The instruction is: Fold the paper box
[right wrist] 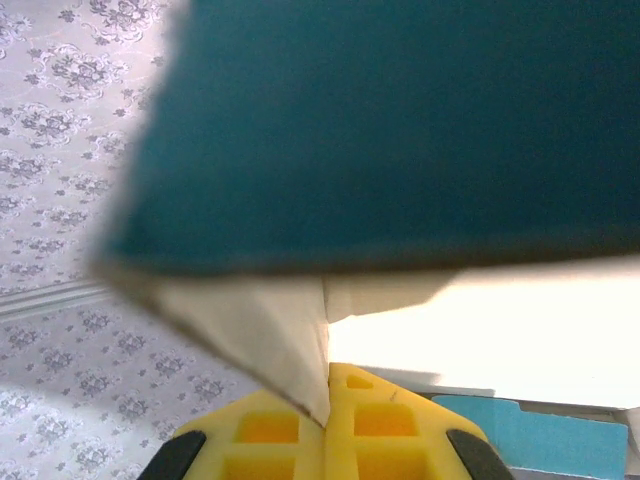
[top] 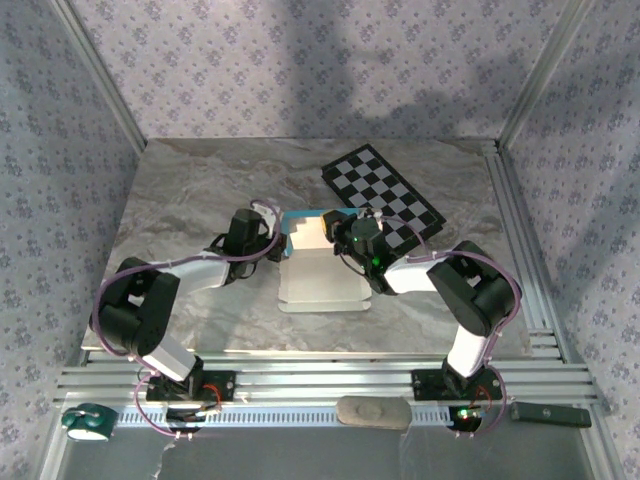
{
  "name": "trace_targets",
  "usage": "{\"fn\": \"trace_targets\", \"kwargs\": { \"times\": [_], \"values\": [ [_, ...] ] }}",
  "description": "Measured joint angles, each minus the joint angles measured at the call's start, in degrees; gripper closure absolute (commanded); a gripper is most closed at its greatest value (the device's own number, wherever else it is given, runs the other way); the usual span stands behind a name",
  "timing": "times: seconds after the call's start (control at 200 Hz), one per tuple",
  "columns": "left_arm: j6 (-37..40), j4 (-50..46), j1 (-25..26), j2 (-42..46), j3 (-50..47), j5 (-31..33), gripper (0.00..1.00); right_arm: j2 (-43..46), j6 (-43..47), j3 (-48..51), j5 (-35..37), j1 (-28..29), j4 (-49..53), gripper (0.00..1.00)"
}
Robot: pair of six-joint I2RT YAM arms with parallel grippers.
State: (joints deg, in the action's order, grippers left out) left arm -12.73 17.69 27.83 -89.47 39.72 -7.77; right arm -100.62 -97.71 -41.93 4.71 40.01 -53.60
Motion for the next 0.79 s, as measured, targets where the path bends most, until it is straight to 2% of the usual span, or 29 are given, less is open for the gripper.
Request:
{"fn": "trace_targets", "kwargs": {
  "times": [0.425, 0.575, 0.645, 0.795],
  "values": [
    [-4.94, -3.74, 6.05, -0.98, 2.84, 15.87, 1.0, -0.79, -0.39, 0.0, 1.14, 0.5, -0.87, 1.0],
    [-5.35, -3.69, 6.4, -1.07, 2.86, 16.28, 1.0, -0.85, -0.42, 0.0, 1.11, 0.48, -0.9, 1.0],
    [-5.27, -3.67, 6.34, -1.07, 2.86, 15.98, 0.94, -0.85, -0.44, 0.0, 1.11, 0.46, -0.9, 1.0],
    [-4.61, -3.63, 5.42, -1.07, 2.86, 14.19, 0.89, -0.85, -0.61, 0.0, 1.11, 0.46, -0.92, 1.0]
  ]
}}
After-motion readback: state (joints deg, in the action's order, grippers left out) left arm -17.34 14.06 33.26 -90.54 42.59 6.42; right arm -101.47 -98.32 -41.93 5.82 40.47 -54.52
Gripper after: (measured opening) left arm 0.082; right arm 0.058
